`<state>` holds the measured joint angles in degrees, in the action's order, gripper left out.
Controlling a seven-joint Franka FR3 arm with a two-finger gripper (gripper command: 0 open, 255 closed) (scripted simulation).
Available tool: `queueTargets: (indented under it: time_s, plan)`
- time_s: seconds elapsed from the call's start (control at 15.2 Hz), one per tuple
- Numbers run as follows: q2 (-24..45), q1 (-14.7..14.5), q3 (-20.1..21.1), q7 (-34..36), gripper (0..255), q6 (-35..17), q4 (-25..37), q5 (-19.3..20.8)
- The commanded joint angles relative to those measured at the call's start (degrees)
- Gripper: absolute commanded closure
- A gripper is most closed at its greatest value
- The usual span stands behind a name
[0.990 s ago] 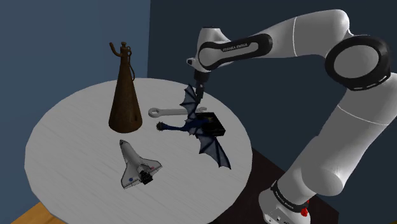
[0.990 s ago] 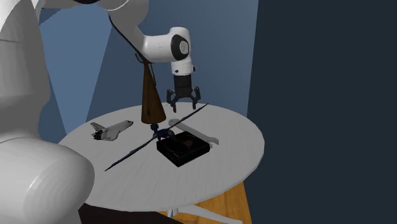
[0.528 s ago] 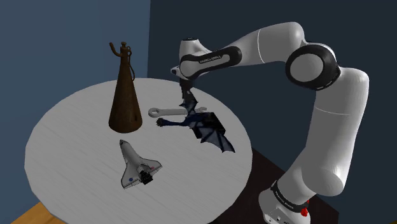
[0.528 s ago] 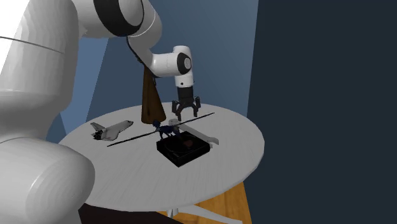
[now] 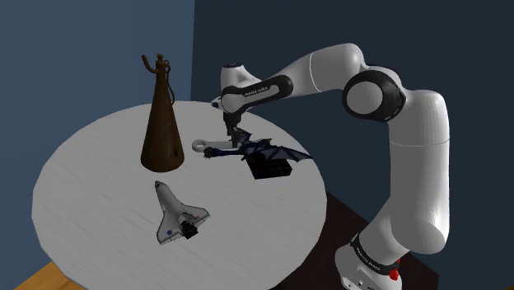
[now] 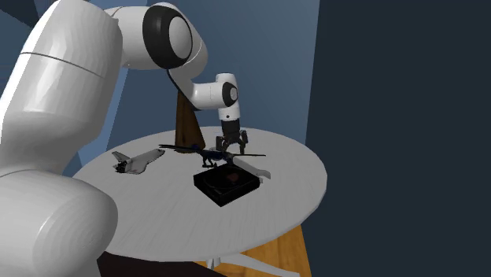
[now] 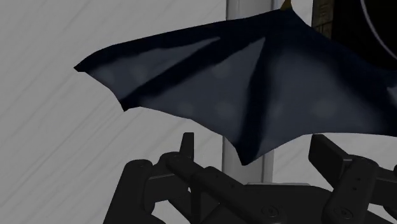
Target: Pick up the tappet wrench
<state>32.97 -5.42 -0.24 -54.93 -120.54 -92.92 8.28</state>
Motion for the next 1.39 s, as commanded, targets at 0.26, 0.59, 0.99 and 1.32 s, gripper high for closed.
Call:
queueTargets:
  time_s: [0.26, 0.59, 0.99, 1.32]
  plan:
    - [1.3, -0.13, -0.02, 0.4, 255, -2.03, -0.8, 0.16]
    - [1.27, -0.12, -0.02, 0.4, 255, -2.03, -0.84, 0.16]
    - [0.42, -0.06, 0.0, 0.17, 255, -0.94, -0.58, 0.08]
    - [-1.57, -0.05, 0.08, -0.22, 255, 1.9, 0.29, -0.11]
